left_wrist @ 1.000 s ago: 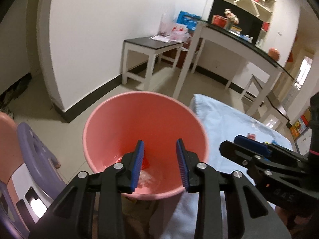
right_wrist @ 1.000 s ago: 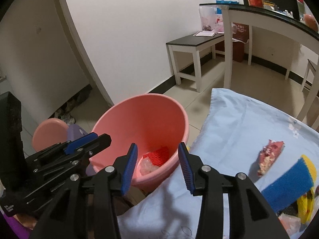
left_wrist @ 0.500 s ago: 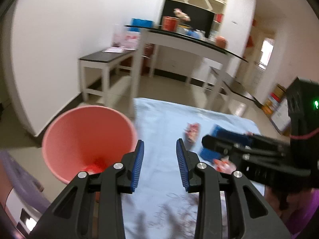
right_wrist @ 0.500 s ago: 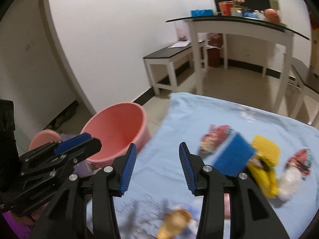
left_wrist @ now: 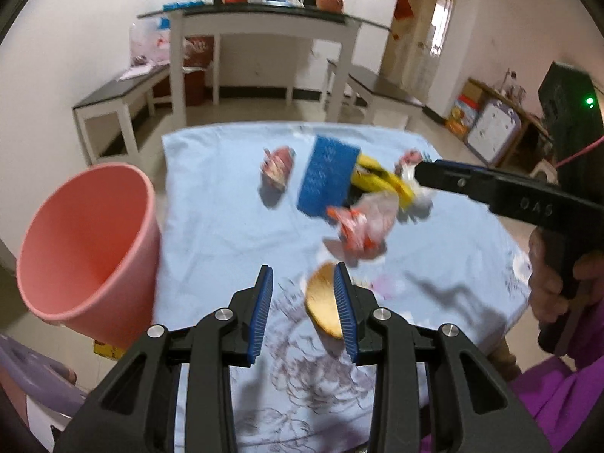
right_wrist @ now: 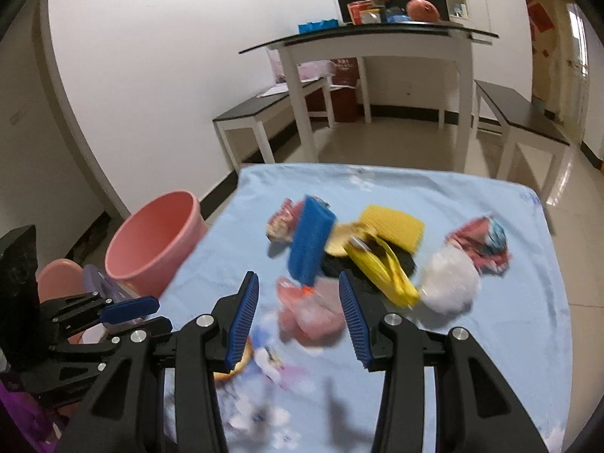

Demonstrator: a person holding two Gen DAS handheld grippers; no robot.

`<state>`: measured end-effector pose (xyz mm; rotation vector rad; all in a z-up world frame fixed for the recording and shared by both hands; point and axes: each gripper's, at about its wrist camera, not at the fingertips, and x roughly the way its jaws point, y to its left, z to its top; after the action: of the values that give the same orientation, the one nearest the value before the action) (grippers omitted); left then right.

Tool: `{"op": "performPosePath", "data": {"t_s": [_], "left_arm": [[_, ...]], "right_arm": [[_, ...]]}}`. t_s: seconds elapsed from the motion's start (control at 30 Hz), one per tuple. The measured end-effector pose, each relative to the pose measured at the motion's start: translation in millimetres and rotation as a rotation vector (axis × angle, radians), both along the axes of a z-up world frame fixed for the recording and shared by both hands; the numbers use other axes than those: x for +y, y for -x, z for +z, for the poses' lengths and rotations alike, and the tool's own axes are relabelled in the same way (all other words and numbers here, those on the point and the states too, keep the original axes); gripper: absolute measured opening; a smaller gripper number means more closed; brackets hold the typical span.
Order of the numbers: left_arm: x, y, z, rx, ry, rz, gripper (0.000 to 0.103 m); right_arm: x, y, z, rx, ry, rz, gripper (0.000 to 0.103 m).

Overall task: Collect trash
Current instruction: 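Grasp the chip piece with the left tool while the right tool returns to the table, then grasp the pink plastic bag with the right tool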

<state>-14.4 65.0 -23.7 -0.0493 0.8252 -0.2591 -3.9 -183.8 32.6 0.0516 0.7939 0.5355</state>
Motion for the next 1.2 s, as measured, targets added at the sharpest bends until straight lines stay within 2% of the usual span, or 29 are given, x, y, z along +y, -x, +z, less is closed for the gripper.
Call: {"op": "performPosePath", "data": {"t_s": [0.3,0.53,0.67,0.83,0.87,0.9,0.97,1.0,1.2], "left_arm": [[-18,-16,-33,0.091,-0.037,-0.045,0.034],[-28,-36,-47,0.133,-0.065,-0.076,0.034],[-30,-47,-56,0.167,-0.056,-0.080,0.034],[-29,-44,-58,0.161,-0.038,-0.091,0.033],[-28,-44,-58,0.158,-0.031,-0.090,0.032],[-26,-42,-58,0.156,-0.027,-0.087,0.022],[-24,-40,-56,0.151,-0.023,-0.085,0.008],[-24,-40,-56,0.148,-0.018,-0.086,0.005],[-17,-30,-39,0.083,-0.007,-0.065,0.002]], "right_arm": [[-21,8,-35,0.073,0.037,-0.020,0.044],[-18,4,-42,0.099,0.029,0.001,0.047],[-15,-1,-45,0.111,0.027,0.012,0.048],[-12,-6,-50,0.130,0.026,0.019,0.048],[-11,-7,-51,0.135,0.025,0.021,0.048],[-10,-8,-52,0.139,0.024,0.022,0.049],[-7,-11,-53,0.147,0.021,0.024,0.049],[-6,-13,-54,0.149,0.020,0.025,0.049],[1,-25,-56,0.158,0.018,0.026,0.050]]}}
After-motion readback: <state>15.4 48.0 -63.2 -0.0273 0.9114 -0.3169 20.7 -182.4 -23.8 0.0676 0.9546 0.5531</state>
